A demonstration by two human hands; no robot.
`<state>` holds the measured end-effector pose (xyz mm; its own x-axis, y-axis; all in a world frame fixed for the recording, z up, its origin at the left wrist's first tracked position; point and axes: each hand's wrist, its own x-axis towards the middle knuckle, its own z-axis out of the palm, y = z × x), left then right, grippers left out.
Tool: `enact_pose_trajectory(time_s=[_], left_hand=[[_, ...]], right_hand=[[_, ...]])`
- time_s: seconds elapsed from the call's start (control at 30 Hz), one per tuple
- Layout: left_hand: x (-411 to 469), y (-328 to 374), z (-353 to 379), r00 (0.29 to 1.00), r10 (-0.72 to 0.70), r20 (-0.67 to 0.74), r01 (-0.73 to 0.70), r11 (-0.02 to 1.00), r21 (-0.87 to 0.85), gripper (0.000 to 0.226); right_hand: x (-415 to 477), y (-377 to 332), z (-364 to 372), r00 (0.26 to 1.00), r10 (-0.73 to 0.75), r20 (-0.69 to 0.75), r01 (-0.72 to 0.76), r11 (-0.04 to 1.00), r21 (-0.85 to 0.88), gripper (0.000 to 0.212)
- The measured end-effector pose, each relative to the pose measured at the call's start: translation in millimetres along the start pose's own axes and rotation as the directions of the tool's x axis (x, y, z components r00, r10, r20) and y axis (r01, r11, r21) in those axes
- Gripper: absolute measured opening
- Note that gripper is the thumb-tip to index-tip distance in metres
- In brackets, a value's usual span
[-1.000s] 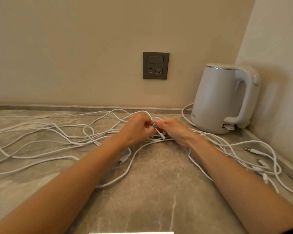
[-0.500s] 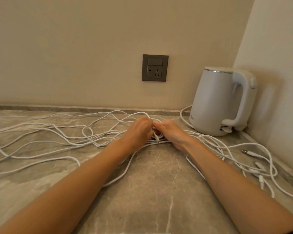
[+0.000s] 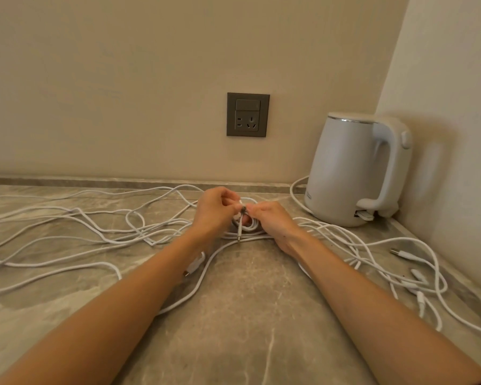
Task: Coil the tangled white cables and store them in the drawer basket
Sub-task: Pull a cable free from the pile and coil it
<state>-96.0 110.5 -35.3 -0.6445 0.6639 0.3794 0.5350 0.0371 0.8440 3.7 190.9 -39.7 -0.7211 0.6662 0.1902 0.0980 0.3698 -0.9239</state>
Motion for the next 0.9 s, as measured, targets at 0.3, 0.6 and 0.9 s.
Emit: enact_pose_trajectory(time_s=[0.3,0.6,0.9], left_hand=[[4,5,-14,0.986,0.096,0.136,-0.120,0.977,0.177,0.014],[6,5,-13,0.977,0.012,0.211,-0.045,0.987,0.154,0.013],[3,20,-10,0.994,0.025,0.103,-0.034,0.996,0.088,0.007]], right_hand=[[0,2,5,0.994,-0.098,-0.054,0.096,0.994,-0.043,0.030],[-2,2,7,0.995,-0.086,-0.056,0.090,0.993,0.073,0.026],[3,-2,1,0.993,-0.069,-0.094,0.095,0.947,0.307,0.036]])
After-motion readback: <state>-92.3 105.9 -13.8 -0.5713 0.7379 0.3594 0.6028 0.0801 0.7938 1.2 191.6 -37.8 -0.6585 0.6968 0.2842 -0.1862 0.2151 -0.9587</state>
